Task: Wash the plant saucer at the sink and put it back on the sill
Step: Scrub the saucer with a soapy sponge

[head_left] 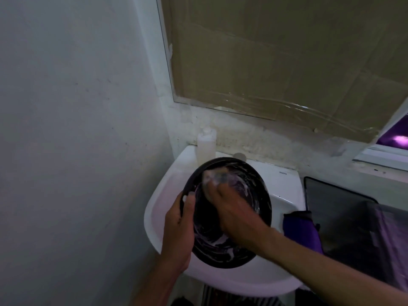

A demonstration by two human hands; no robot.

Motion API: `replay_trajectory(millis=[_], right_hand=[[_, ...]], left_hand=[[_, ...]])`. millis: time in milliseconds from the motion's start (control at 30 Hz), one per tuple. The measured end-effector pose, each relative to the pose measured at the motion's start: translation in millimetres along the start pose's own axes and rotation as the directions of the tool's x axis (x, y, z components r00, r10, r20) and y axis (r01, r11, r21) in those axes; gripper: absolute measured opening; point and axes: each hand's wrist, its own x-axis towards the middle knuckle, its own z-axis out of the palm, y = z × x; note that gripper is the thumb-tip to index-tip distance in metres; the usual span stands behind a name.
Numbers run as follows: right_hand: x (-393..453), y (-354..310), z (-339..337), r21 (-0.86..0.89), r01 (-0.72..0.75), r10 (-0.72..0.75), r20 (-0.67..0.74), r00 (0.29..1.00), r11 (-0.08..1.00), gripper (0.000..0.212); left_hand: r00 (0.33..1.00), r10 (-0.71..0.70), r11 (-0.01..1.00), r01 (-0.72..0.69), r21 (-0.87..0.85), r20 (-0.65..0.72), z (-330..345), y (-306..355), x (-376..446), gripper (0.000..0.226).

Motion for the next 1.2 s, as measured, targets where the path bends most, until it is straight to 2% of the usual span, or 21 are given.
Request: replay_trajectory(millis=[67, 133, 167, 233, 300, 367, 467, 533, 600, 633, 700, 767, 833, 867, 933, 1000, 1033, 1100, 1167, 1200], right_hand=[[-3.1, -14.5, 12.2, 0.039, 0.142, -0.144, 0.035, 0.989, 0.989, 0.054], [-7.4, -10.9, 16.7, 0.045, 0.176, -0.178, 0.05, 0.983, 0.983, 0.057], [-8.9, -3.1, 16.5, 0.046, 0.122, -0.124, 0.043, 0.991, 0.991, 0.062], [-8.7, 15.4, 12.0, 0.069, -0.077, 0.079, -0.02, 0.997, 0.995, 0.07], [-0.2, 26.6, 2.6, 0.14, -0.265, 0.28, -0.094, 0.955, 0.954, 0.067], [11.9, 22.4, -0.3, 0.209, -0.285, 0.321, -0.169, 0.932, 0.935, 0.061], [16.3, -1.0, 7.0, 0.197, -0.063, 0.098, -0.172, 0.98, 0.978, 0.056], [4.6, -7.6, 12.0, 0.165, 0.091, -0.083, -0.05, 0.995, 0.982, 0.053], [-8.7, 2.7, 9.7, 0.104, 0.121, -0.125, 0.027, 0.992, 0.987, 0.056], [-13.1, 10.5, 8.1, 0.093, 0.079, -0.08, 0.004, 0.997, 0.993, 0.058], [-13.1, 23.6, 3.2, 0.148, -0.086, 0.102, -0.101, 0.99, 0.985, 0.061], [-2.4, 28.1, -3.5, 0.266, -0.257, 0.3, -0.134, 0.945, 0.929, 0.056], [11.5, 19.0, -9.2, 0.411, -0.296, 0.379, -0.136, 0.916, 0.862, 0.049], [17.3, 10.4, -11.0, 0.433, -0.249, 0.34, -0.148, 0.929, 0.866, 0.047], [23.0, -8.9, -13.6, 0.38, -0.053, 0.123, -0.163, 0.979, 0.924, 0.041], [18.0, -22.6, -12.6, 0.351, 0.171, -0.152, -0.081, 0.985, 0.921, 0.035], [11.0, -25.1, -12.5, 0.345, 0.228, -0.242, -0.004, 0.97, 0.91, 0.037], [-6.6, -17.9, -14.5, 0.273, 0.27, -0.32, 0.16, 0.934, 0.923, 0.05], [-21.9, 0.9, -24.0, 0.083, 0.35, -0.359, 0.249, 0.9, 0.933, 0.06], [-26.5, 11.2, -30.7, -0.031, 0.405, -0.381, 0.281, 0.881, 0.914, 0.058]], left_hand=[[0.999, -0.028, 0.999, 0.027, -0.03, -0.037, 1.0, -3.0, -0.4, 0.029], [0.996, -0.027, 0.998, 0.022, -0.061, -0.082, -1.9, -2.4, 1.8, 0.026], [0.995, -0.011, 0.998, 0.005, -0.063, -0.096, -3.6, -1.1, 2.3, 0.025], [0.995, 0.026, 0.999, -0.029, -0.028, -0.101, -5.8, 2.1, 2.4, 0.025], [0.996, 0.037, 0.999, -0.037, 0.003, -0.085, -4.4, 1.4, 0.8, 0.026], [0.998, 0.029, 1.0, -0.029, 0.008, -0.061, -0.4, -2.3, -1.9, 0.028], [0.999, 0.024, 1.0, -0.024, 0.012, -0.033, 7.7, -0.2, -3.0, 0.026], [1.0, -0.013, 0.999, 0.012, -0.029, -0.024, 9.5, 2.7, -0.8, 0.025], [0.999, -0.043, 0.997, 0.043, -0.069, -0.001, 9.6, 4.6, 1.0, 0.028], [0.999, -0.046, 0.996, 0.047, -0.074, 0.011, 9.5, 4.4, 0.6, 0.029], [0.999, -0.04, 0.998, 0.041, -0.053, 0.033, 10.6, 3.8, -2.0, 0.029], [0.999, -0.026, 0.999, 0.028, -0.038, 0.043, 12.7, 1.6, -3.9, 0.029], [0.999, -0.026, 0.998, 0.029, -0.058, 0.041, 15.1, 1.6, -4.4, 0.03], [0.999, -0.029, 0.997, 0.032, -0.073, 0.041, 16.6, 3.4, -4.0, 0.032], [0.998, -0.044, 0.991, 0.048, -0.124, 0.034, 17.8, 8.2, -0.5, 0.041], [0.998, -0.063, 0.985, 0.061, -0.164, -0.009, 14.0, 14.6, 8.3, 0.049], [0.997, -0.074, 0.981, 0.068, -0.179, -0.032, 10.5, 17.7, 13.8, 0.054], [0.995, -0.083, 0.979, 0.072, -0.189, -0.053, 0.0, 21.9, 23.0, 0.059], [0.997, -0.069, 0.981, 0.061, -0.183, -0.035, -8.1, 25.3, 27.1, 0.052], [0.997, -0.073, 0.981, 0.067, -0.185, -0.025, -10.3, 26.2, 27.8, 0.049]])
